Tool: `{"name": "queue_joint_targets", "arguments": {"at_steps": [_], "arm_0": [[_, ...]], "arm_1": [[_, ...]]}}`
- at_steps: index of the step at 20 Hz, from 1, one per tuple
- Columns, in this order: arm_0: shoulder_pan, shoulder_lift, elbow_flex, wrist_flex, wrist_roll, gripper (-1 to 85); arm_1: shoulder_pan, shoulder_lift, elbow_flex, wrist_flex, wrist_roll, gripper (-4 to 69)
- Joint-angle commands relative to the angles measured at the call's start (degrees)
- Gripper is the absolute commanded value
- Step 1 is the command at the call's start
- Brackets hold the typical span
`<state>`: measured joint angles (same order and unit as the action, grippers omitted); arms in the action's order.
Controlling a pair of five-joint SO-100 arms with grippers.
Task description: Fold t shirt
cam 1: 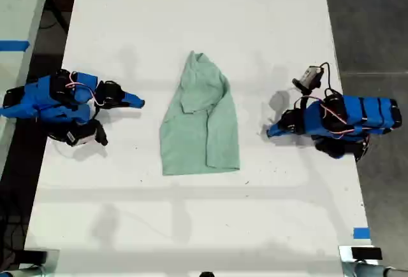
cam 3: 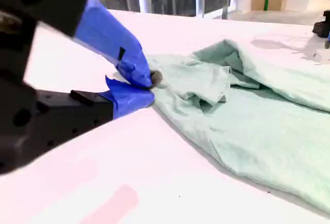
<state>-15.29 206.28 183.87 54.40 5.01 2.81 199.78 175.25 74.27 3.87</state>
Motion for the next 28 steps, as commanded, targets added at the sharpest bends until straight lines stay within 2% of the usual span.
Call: {"name": "queue_joint_targets", "arguments": {"at_steps": [1, 5, 9, 11, 13, 15, 17, 18, 22, 28], "arm_0": [[5.45, 0.44, -2.11, -6.94, 10.28, -0.1], [5.01, 0.44, -2.29, -7.29, 9.05, -0.1], [4.48, 0.44, -1.85, -2.46, -0.44, -0.1], [3.52, -0.62, -4.39, -0.09, -2.2, -0.2], [4.39, -23.99, -18.54, -0.62, -5.36, -0.2], [11.6, -56.69, -40.61, -0.79, -8.61, -0.2], [15.47, -79.98, -58.89, 1.93, -11.16, 11.9], [16.88, -88.51, -65.3, 3.69, -12.92, 14.8], [18.72, -109.16, -78.13, 5.98, -15.73, 17.9], [16.0, -117.6, -79.1, 6.5, -20.04, 15.6]], "arm_1": [[-1.23, 0.88, 3.25, 0.53, 1.23, 1.3], [-1.23, 0.88, 3.25, 0.53, 1.23, 1.3], [-1.23, 0.88, 3.25, 0.53, 1.23, 1.3], [-1.05, 0.88, 3.25, 0.53, 1.23, 1.3], [-0.88, 0.88, 3.25, 0.53, 1.23, 1.3], [-0.88, 0.88, 3.25, 0.53, 1.14, 1.3], [-1.23, 0.88, 3.25, 0.53, 1.23, 1.3], [-1.32, 0.88, 3.25, 0.53, 1.23, 1.3], [-1.58, 0.88, 3.25, 0.44, 0.53, 1.3], [-1.76, 0.88, 3.25, 0.35, 0.26, 1.3]]}}
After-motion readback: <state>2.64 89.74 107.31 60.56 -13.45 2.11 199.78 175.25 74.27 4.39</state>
